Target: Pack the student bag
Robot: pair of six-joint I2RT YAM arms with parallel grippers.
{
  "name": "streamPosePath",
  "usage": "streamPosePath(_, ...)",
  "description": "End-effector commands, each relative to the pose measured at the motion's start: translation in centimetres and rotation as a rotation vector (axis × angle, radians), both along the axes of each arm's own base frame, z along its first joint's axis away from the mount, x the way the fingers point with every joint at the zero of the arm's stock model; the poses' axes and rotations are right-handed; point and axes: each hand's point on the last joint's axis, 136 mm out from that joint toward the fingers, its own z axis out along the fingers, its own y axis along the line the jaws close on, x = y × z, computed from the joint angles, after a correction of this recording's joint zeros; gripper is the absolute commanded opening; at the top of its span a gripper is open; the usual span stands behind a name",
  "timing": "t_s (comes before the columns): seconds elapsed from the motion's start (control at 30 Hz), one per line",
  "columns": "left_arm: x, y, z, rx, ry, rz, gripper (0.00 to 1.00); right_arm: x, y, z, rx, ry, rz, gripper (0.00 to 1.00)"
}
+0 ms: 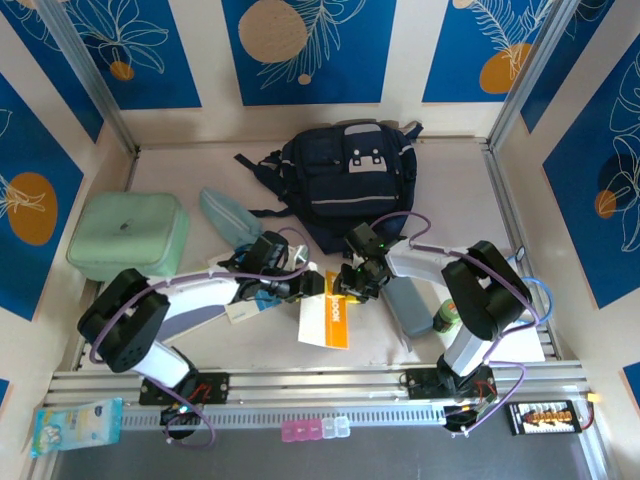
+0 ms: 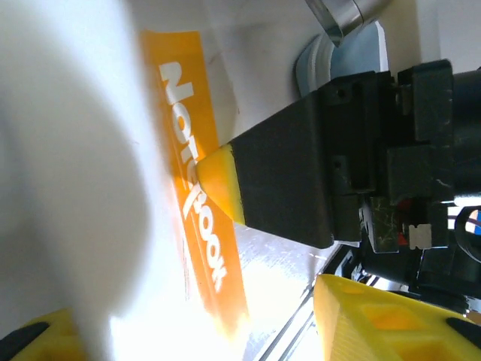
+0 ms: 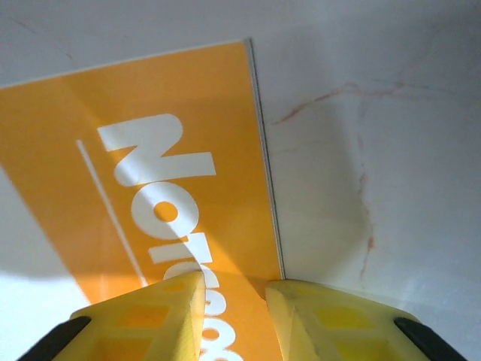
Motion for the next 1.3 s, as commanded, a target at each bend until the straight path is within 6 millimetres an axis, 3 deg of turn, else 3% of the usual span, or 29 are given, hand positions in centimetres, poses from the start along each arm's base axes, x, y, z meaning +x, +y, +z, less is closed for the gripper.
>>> streamPosePath(0.0, 0.0, -0.9, 0.7, -0.080, 0.015, -0.018, 0.50, -1.0, -3.4, -4.1, -0.194, 0.036, -0.025, 0.33)
streamPosePath(0.2, 0.6, 0.6, -0.1, -0.011, 0.009, 0.031, 0.42, -1.0, -3.8, -4.0, -0.211, 0.033, -0.032, 0.33)
streamPosePath(0.43, 1.4, 2.7, -0.2, 0.074, -0.041, 0.086, 0.21, -0.4, -3.7, -3.2, -0.205, 0.004, -0.038, 0.34)
streamPosePath(0.57, 1.8, 2.7, 0.4, 0.062, -0.064, 0.091, 0.00, 0.6, -3.0, -1.2, -0.161, -0.062, -0.033, 0.36)
streamPosePath(0.63, 2.3, 2.7, 1.0, 0.057, -0.081, 0.094, 0.00, 1.5, -2.8, 0.5, -0.133, -0.117, -0.037, 0.39)
streamPosePath(0.77, 3.3, 2.9, 3.3, 0.033, -0.131, 0.104, 0.00, 3.5, -3.2, 4.2, -0.080, -0.231, -0.071, 0.49)
streamPosePath(0.97, 6.2, 3.3, 9.3, -0.052, -0.255, 0.148, 0.00, 7.0, -4.9, 10.0, 0.043, -0.409, -0.160, 0.65)
streamPosePath(1.1, 9.4, 3.3, 13.7, -0.134, -0.348, 0.213, 0.00, 9.1, -5.1, 13.9, 0.207, -0.517, -0.218, 0.72)
streamPosePath(1.27, 14.6, 2.9, 17.7, -0.231, -0.400, 0.341, 0.00, 10.9, -4.1, 18.6, 0.483, -0.537, -0.286, 0.77)
